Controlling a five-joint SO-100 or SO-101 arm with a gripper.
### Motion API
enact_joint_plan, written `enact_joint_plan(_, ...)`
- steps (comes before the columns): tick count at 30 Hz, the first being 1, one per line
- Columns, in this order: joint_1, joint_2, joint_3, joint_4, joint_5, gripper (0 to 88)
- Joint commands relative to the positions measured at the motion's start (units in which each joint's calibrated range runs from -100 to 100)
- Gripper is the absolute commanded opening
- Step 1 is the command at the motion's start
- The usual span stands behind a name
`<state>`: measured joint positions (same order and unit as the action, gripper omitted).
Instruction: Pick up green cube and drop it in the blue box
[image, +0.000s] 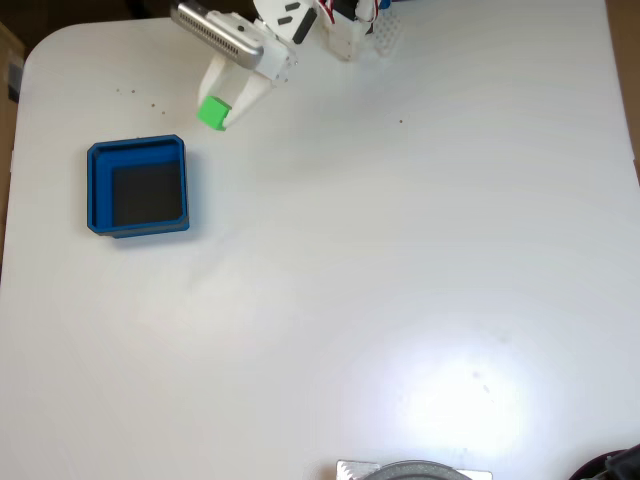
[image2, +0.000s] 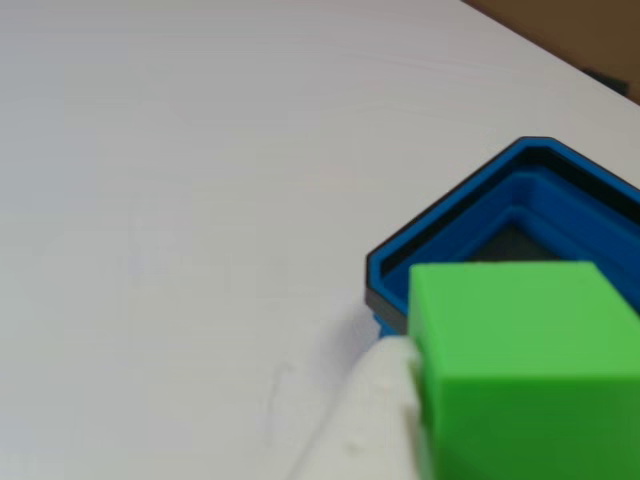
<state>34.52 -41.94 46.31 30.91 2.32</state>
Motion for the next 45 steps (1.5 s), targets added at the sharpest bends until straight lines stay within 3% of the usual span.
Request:
enact_joint_plan(1, 3.57, -1.71, -2.05, -1.35, -0.20, 4.4)
enact_joint_plan(21, 6.40, -0.29, -2.68, -1.43, 0.10, 4.3)
enact_joint_plan(45, 6.63, 41.60, -39.85, -1.43, 0.15, 4.2)
